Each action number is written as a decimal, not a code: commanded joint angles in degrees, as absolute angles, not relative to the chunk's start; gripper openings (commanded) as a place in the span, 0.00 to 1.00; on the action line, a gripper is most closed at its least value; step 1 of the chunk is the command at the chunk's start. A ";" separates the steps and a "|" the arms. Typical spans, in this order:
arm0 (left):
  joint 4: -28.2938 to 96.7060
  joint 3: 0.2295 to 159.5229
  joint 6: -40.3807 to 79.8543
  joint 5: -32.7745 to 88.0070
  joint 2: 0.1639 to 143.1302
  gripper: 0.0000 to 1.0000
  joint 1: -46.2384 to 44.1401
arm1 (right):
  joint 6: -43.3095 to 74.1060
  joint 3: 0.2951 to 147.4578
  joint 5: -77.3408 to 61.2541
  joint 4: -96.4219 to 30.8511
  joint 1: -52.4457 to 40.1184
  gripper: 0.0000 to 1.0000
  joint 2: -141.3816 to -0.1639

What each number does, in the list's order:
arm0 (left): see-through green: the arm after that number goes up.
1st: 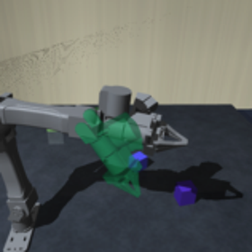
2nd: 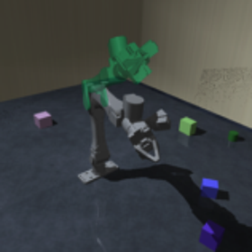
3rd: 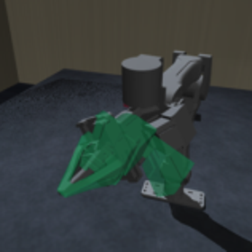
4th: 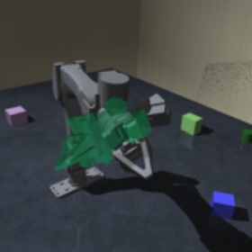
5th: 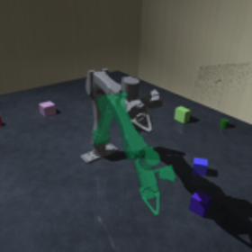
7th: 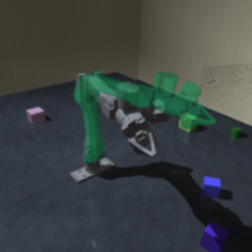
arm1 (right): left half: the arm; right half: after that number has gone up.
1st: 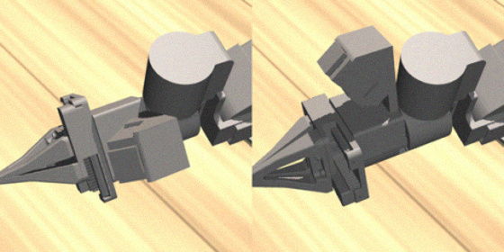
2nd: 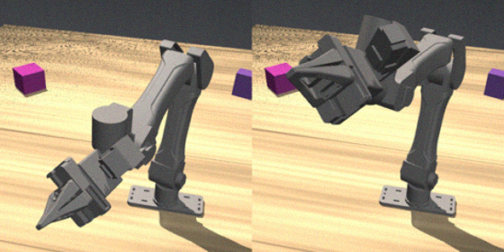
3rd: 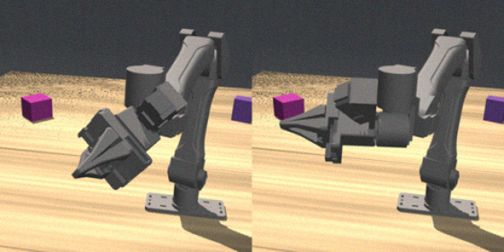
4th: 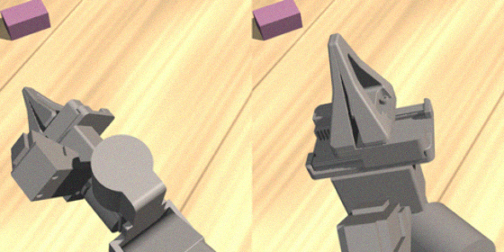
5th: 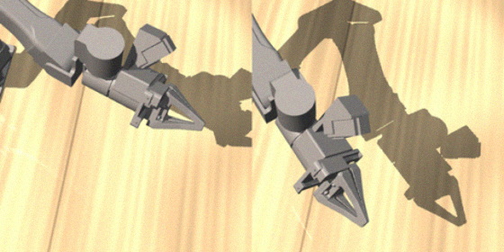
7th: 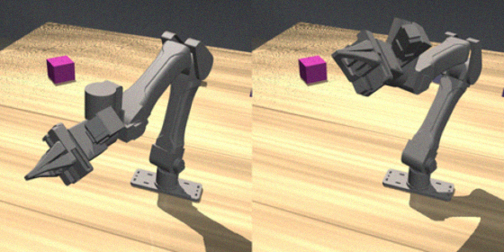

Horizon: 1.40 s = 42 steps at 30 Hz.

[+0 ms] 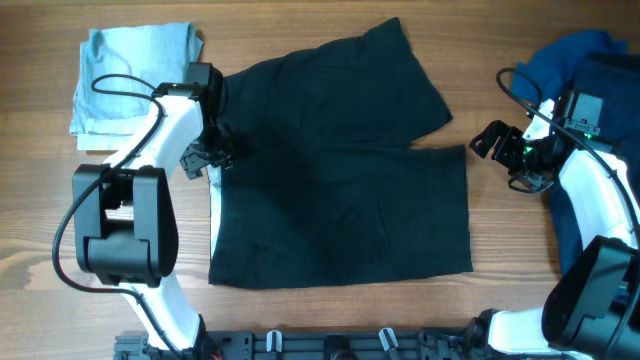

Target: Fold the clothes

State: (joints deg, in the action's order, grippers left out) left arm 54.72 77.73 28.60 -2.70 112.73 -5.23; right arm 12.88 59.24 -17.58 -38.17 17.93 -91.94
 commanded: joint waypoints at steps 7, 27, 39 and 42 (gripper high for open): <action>47.44 87.53 27.03 9.76 105.54 0.58 -4.69 | 12.60 59.94 -18.59 -29.23 17.87 1.00 -90.91; 37.89 88.09 27.05 10.22 105.10 0.06 -4.71 | 12.75 59.96 -26.11 7.20 1.23 0.04 -95.33; 36.84 87.81 27.33 10.04 112.46 0.04 -4.75 | -0.51 60.34 -0.84 16.97 -8.29 0.04 -112.36; 37.10 87.81 27.46 10.48 112.86 0.04 -5.02 | -0.05 61.67 -0.84 16.80 -7.60 0.04 -116.57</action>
State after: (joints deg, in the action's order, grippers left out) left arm 37.10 88.20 27.31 9.56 111.70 -5.06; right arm 2.24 59.72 -4.49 16.49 -8.49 -111.98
